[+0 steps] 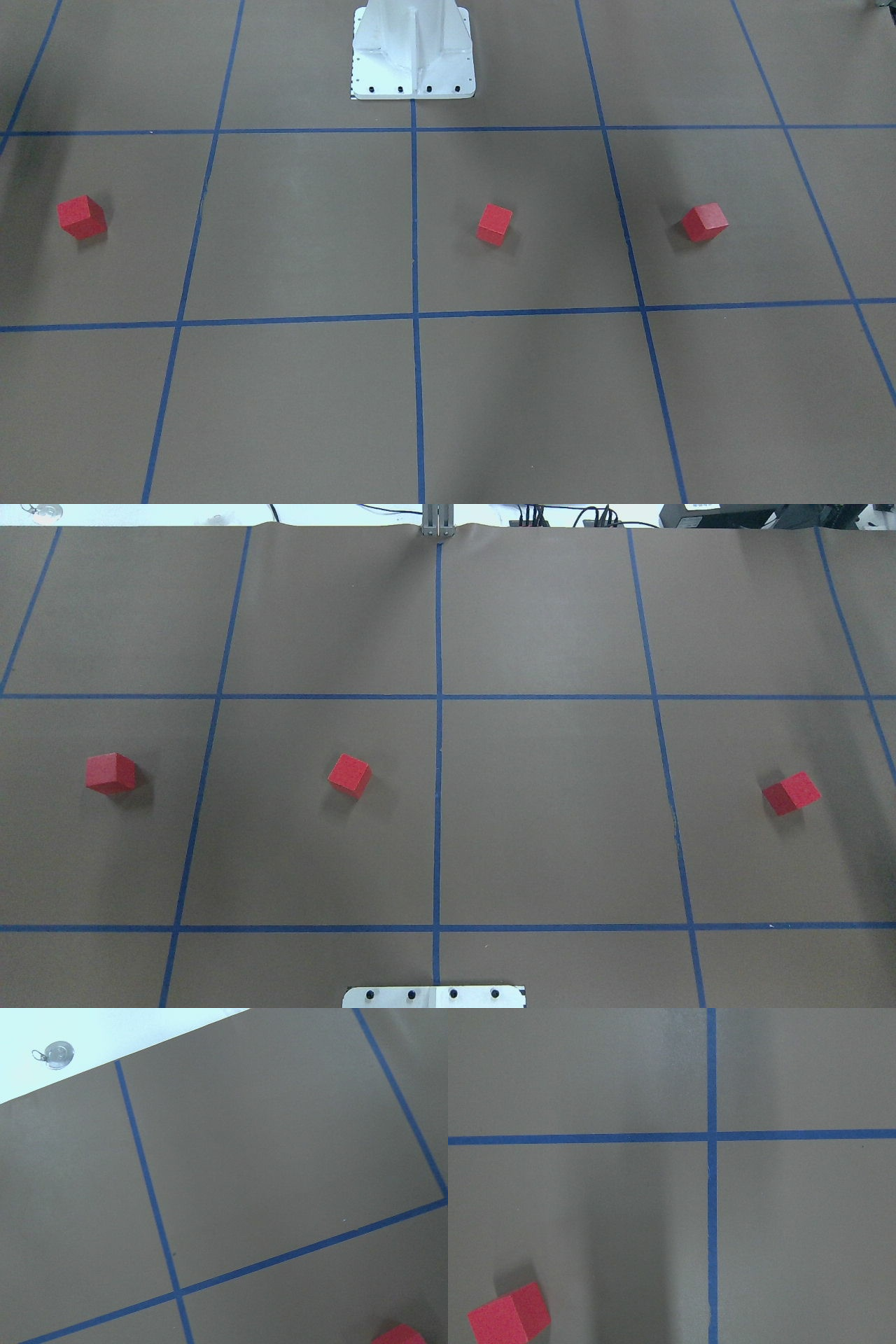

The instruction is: Form red blocks into L shape at center

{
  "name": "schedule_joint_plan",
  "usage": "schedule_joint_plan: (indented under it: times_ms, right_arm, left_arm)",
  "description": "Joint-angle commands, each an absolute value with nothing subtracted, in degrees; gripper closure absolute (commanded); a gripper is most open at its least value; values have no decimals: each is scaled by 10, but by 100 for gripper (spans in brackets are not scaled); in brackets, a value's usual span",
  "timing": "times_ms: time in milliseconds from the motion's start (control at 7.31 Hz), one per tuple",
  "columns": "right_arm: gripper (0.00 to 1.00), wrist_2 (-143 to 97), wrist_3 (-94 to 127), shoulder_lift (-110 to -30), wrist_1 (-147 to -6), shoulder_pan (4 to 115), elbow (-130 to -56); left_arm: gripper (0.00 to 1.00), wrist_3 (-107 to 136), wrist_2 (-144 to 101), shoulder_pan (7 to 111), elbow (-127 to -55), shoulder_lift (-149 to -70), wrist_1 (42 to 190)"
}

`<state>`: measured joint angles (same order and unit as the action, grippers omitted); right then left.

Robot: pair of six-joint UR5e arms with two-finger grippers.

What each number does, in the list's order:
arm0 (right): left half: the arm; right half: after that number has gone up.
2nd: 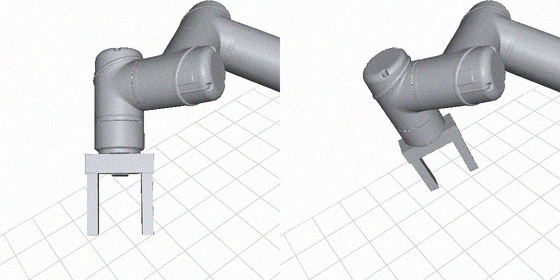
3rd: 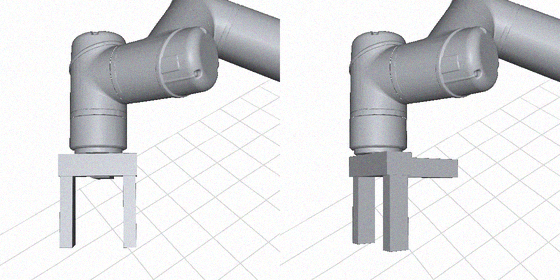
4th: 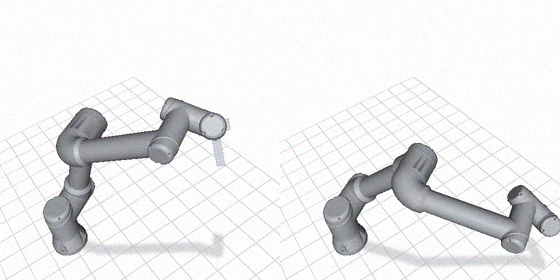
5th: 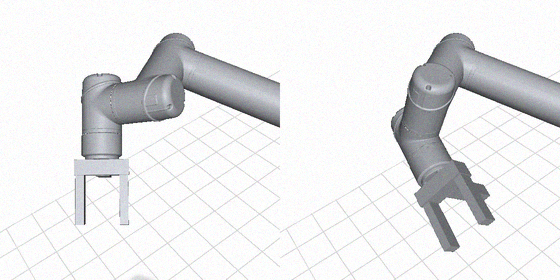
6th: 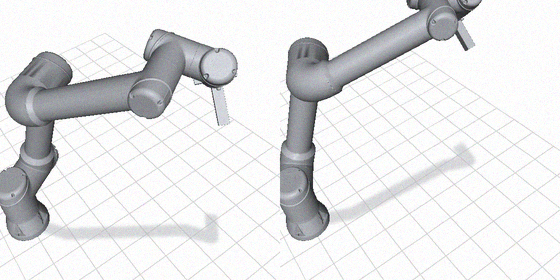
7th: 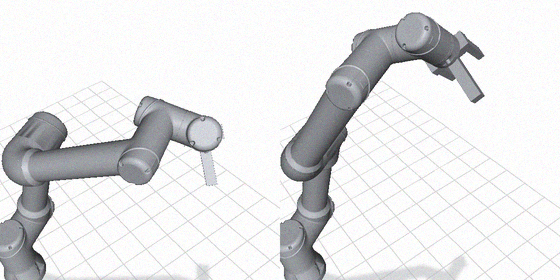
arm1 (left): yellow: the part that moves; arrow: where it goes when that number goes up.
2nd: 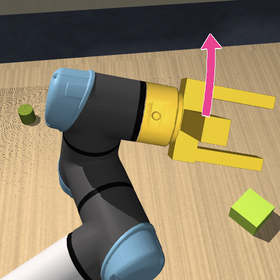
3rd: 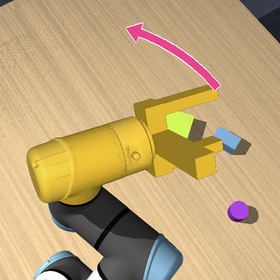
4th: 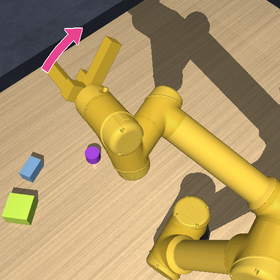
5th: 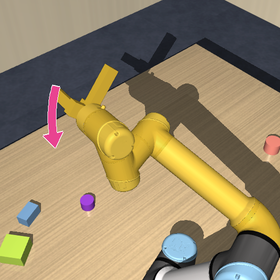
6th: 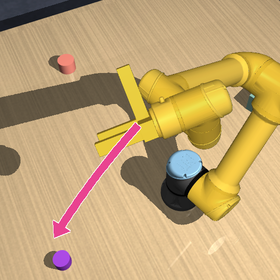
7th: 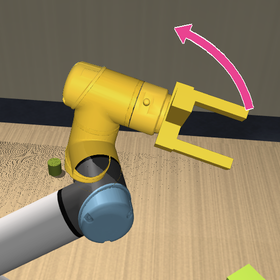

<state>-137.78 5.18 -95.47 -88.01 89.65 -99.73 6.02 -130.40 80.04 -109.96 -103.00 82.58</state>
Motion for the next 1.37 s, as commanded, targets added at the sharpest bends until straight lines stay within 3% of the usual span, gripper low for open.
schedule_joint_plan:
  times_ms: [0, 274, 684, 1231]
  right_arm:
    - [1, -1377, 50, -941, -883, 895, -996]
    - [1, -1377, 51, -923, -885, 889, -996]
    - [1, -1377, 59, -924, -882, 886, -990]
    - [1, -1379, 54, -925, -823, 883, -970]
  left_arm:
    - [0, 165, -1305, 705, -1149, -1049, 802]
    - [0, 394, -1296, 569, -1149, -1115, 805]
    - [0, 535, -1120, 405, -1127, -1178, 854]
    - [0, 533, -1095, 348, -1021, -1233, 925]
